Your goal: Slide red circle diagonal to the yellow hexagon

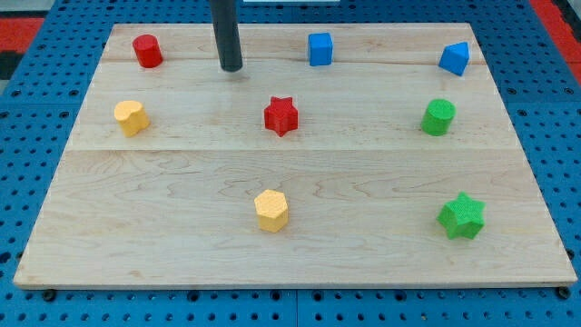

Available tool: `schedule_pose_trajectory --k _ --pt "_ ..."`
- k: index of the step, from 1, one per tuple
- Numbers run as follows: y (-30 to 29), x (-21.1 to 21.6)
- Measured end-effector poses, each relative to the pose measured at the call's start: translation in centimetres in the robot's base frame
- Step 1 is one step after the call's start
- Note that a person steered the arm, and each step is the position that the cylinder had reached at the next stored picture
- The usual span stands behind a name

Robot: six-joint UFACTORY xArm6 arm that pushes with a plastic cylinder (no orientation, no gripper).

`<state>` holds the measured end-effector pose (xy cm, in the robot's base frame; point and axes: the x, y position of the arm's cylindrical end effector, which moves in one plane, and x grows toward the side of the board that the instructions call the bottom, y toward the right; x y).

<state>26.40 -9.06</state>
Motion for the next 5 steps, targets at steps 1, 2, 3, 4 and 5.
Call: schedule_pose_trajectory --k 1,2,3,4,5 --pt "-2.5 -4.4" --pt "-7.9 -5.6" --pt "-13.4 -5.8" --pt "-15.4 -5.7" --pt "-15.5 -5.8"
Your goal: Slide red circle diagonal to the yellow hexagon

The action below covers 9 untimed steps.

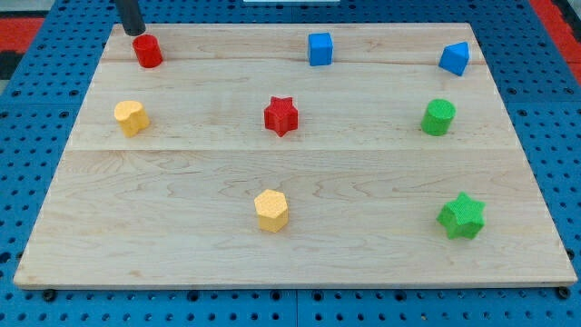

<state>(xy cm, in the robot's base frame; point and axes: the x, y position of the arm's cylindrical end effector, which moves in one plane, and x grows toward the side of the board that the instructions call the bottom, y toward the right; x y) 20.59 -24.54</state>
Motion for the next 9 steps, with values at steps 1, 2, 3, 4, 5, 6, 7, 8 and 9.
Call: schedule_pose_trajectory --k 1,2,3,4,5,6,7,8,9 --pt "-0.2 -0.1" --pt "-0.2 -0.2" --pt "-0.2 -0.2" --pt "0.3 -0.2" --pt "0.5 -0.1" --pt "1.1 1.1" --pt "1.3 4.4" --pt "4.7 6.7" --pt "6.4 10.4"
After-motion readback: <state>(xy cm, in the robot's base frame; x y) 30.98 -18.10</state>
